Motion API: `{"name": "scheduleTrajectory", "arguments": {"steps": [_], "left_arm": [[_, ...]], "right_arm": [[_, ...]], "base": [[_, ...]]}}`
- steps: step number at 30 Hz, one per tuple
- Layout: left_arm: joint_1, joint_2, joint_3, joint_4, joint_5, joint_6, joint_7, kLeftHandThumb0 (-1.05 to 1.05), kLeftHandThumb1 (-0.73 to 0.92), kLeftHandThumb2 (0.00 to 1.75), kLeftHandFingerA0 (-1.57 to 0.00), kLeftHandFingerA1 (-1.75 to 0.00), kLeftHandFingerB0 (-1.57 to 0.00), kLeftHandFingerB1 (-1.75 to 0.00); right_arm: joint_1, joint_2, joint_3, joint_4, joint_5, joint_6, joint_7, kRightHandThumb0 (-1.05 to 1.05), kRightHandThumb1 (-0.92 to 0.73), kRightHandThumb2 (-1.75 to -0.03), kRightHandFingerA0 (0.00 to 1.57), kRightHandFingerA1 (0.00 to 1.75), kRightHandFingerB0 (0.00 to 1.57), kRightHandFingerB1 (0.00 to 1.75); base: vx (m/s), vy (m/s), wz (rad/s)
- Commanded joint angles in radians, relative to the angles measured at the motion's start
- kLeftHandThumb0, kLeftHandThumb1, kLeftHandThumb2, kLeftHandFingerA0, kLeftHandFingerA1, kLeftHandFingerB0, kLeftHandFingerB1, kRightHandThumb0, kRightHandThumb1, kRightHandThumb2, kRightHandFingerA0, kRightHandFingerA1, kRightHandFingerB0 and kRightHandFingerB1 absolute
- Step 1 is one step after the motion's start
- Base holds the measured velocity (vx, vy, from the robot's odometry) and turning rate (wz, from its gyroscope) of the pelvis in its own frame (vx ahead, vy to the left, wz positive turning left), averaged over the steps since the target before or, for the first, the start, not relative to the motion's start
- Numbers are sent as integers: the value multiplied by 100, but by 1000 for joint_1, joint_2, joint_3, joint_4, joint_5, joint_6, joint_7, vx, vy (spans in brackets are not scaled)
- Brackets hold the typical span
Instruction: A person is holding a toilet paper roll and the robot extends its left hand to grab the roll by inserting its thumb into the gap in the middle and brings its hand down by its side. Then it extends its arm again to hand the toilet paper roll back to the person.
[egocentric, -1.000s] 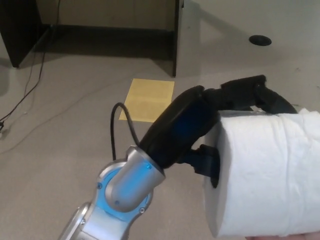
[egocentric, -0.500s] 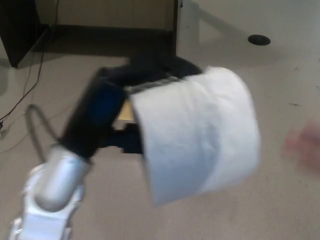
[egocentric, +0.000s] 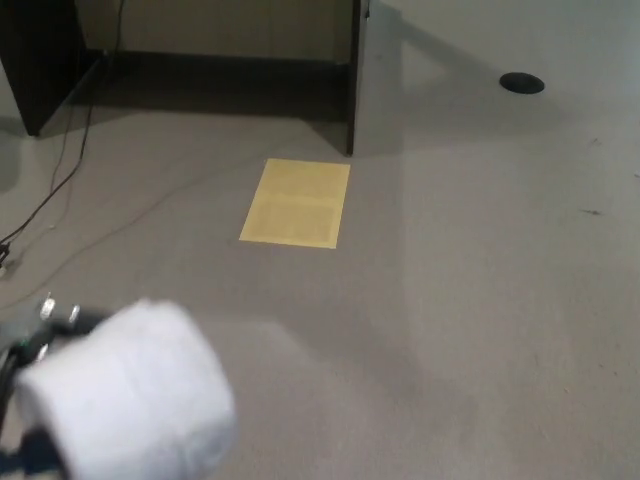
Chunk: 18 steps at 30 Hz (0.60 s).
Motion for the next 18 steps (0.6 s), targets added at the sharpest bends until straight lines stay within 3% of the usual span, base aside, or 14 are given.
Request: {"name": "scheduleTrajectory", "arguments": {"steps": [1,7,8,9,12,17,18], "left_arm": [[98,50,68,382,1,-252,76,-1,77,86,-94,-155,-73,-125],[95,82,59,616,23,-274,99,-9,81,74,-90,-155,-69,-126],[91,87,65,664,6,-286,86,-6,83,73,-90,-155,-71,-128],[85,95,62,706,10,-301,92,-6,83,71,-90,-156,-69,-127],[73,125,29,797,65,-326,156,-9,82,73,-90,-153,-73,-128],[31,139,13,879,25,-326,111,-12,83,70,-89,-154,-74,-128],[28,153,1,907,42,-341,134,-8,81,72,-92,-147,-79,-123]], "right_arm": [[-1,-13,4,9,-14,6,-3,-37,-68,-60,67,57,48,39],[-3,-10,-1,12,-9,10,-2,-37,-67,-61,67,58,48,39],[-8,-6,2,12,-12,16,1,-43,-55,-87,63,67,41,53],[-9,-5,2,10,-12,15,3,-37,-68,-60,66,57,48,39],[-9,-6,8,9,-18,7,-4,-37,-67,-60,66,57,48,39],[-13,-7,6,12,-16,14,-5,-36,-67,-60,67,58,49,39],[-13,-3,9,15,-17,11,-1,-36,-67,-60,65,55,48,39]], "base": [[0,0,0],[0,0,0],[0,0,0],[0,0,0],[0,0,0],[0,0,0],[0,0,0]]}}
